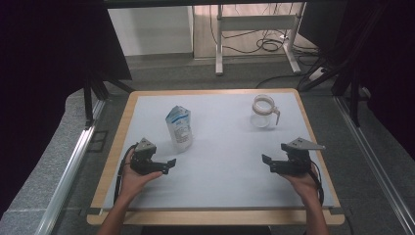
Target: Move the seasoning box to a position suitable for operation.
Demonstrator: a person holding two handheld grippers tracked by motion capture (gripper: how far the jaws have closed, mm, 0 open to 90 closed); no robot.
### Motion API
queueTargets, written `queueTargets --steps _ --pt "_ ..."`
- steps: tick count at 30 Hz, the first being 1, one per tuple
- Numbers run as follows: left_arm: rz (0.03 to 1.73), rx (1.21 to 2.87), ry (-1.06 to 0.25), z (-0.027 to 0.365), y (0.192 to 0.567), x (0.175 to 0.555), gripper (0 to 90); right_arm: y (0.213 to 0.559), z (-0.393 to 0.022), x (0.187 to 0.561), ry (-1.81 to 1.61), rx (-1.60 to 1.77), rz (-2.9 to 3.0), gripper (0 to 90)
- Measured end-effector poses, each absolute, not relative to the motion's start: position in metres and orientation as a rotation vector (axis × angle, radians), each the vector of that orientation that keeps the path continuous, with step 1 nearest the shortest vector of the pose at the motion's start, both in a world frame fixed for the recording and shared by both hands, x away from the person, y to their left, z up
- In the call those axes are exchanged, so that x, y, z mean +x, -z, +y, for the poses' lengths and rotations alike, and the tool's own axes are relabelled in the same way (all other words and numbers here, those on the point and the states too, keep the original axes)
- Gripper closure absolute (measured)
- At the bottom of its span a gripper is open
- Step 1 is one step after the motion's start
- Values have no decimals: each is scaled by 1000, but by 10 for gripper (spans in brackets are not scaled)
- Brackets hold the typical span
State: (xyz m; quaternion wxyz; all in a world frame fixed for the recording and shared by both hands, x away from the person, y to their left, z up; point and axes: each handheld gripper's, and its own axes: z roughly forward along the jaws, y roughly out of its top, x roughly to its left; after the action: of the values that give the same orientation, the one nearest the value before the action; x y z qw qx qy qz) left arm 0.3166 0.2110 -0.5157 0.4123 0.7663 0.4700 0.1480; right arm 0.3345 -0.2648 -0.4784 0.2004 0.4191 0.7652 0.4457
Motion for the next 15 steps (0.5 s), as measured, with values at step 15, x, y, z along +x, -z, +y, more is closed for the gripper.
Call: queueTargets --steps 15 --pt "1119 1899 -357 196 506 315 64 482 -277 338 -1210 1194 2123 131"
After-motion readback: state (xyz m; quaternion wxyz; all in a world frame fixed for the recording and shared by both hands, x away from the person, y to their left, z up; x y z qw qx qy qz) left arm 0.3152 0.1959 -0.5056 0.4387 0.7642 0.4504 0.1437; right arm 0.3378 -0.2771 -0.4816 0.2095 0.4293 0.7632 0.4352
